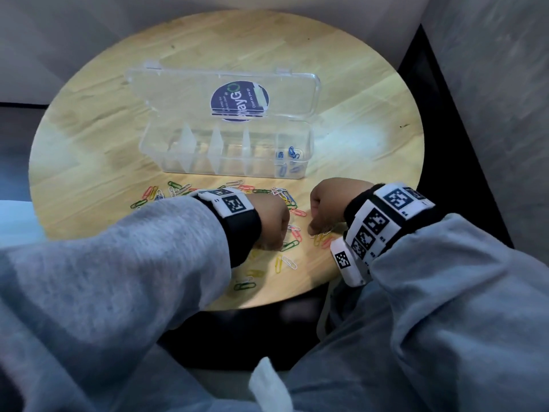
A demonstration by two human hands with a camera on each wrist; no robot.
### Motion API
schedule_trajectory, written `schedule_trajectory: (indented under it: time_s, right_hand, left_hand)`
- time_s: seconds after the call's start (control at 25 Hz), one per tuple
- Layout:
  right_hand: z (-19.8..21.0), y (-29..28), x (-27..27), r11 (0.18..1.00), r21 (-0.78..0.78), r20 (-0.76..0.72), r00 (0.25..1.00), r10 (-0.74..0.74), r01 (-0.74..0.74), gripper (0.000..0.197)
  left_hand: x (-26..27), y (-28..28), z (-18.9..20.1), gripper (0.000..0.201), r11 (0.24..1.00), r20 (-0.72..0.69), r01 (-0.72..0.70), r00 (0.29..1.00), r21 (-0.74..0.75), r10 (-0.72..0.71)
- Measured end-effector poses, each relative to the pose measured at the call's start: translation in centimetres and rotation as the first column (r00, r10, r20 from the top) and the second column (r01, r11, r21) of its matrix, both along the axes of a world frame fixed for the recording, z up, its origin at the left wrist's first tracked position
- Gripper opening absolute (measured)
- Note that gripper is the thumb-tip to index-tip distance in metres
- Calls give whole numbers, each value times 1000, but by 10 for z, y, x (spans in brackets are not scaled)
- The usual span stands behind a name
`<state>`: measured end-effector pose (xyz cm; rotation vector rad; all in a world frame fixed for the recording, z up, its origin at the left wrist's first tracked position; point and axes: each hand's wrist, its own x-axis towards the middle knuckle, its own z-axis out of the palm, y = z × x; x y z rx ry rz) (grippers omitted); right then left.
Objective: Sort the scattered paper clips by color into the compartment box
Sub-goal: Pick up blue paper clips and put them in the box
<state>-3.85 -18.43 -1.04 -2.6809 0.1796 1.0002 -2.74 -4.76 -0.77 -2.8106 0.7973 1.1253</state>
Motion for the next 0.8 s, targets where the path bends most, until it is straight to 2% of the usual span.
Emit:
schedule_trajectory:
  time_s: [0.08,0.16,0.28,0.4,0.56,0.68,0.8]
  right_hand:
    - [-7,1,3,999,-45,11,1000,23,-23,34]
    - [-12,2,5,998,-56,21,999,40,-39,31]
    - [-14,6,7,999,-37,40,999,25,-23,27]
    - [-12,7,8,1000,-4,94,996,-5,5,29]
    - [-2,-2,7,998,34,166,984,-59,54,31]
    - [-5,3,7,1000,7,107,994,-14,13,35]
    - [-12,11,9,1000,8,89,996,5,-6,32]
  left_hand:
    - [3,3,1,10,998,-26,-47,999,-29,47]
    - [10,10,2,15,979,-117,-155,983,-129,141]
    - [17,20,9,25,870,-394,-375,888,-321,238]
    - [22,23,16,27,733,-542,-548,788,-402,292]
    - [27,26,20,25,573,-665,-737,633,-359,397]
    - [28,27,18,30,512,-725,-805,541,-300,426]
    - [27,25,17,25,461,-771,-854,457,-241,443]
